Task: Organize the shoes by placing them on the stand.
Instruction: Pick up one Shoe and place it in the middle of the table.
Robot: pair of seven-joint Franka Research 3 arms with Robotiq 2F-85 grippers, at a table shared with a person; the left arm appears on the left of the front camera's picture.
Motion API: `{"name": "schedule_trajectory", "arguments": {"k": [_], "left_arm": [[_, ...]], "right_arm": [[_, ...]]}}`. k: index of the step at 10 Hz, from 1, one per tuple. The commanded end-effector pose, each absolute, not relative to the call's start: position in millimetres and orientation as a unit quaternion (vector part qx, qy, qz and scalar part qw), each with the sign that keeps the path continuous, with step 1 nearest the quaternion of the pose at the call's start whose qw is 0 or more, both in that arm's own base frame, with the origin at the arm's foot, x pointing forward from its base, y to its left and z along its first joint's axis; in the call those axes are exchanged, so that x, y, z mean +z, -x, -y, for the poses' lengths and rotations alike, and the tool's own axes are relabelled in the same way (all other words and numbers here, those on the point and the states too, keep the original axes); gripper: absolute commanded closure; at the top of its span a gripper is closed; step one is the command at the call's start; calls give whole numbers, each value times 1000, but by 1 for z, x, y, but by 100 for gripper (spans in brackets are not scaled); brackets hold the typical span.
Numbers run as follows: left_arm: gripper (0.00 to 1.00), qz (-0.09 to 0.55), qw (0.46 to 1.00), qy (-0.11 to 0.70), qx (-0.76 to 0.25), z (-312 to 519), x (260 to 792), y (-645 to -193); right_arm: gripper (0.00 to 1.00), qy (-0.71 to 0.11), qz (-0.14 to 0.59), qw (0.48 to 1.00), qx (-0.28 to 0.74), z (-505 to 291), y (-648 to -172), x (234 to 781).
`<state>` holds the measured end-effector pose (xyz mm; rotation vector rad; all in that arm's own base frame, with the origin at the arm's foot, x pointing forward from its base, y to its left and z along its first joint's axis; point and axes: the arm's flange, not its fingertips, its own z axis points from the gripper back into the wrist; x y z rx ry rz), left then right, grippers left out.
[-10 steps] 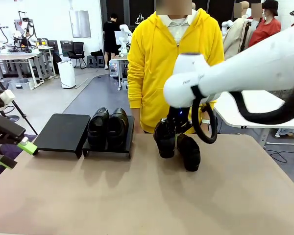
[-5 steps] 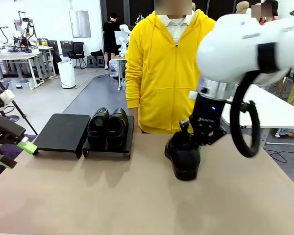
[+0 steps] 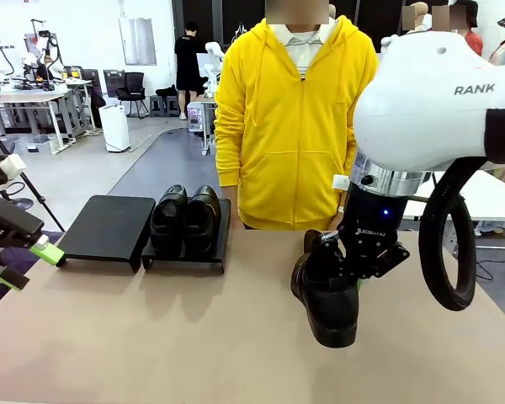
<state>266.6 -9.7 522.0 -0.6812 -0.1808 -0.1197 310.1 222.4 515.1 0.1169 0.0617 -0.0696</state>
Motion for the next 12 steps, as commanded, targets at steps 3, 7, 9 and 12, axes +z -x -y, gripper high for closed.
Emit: {"name": "schedule_trajectory", "arguments": {"k": [3, 7, 9, 12], "left_arm": [[0, 89, 934, 342, -56, 9, 524, -267], [0, 89, 934, 342, -56, 9, 524, -267], [0, 89, 934, 342, -56, 9, 524, -267], [0, 89, 934, 342, -56, 9, 524, -267]], "right_arm": [[100, -151, 34, 985, -71, -261, -312, 514], [100, -165, 108, 979, -50, -362, -282, 467], [100, -146, 100, 984, -34, -390, -290, 438], [100, -126, 51, 991, -1, -403, -309, 400]]}}
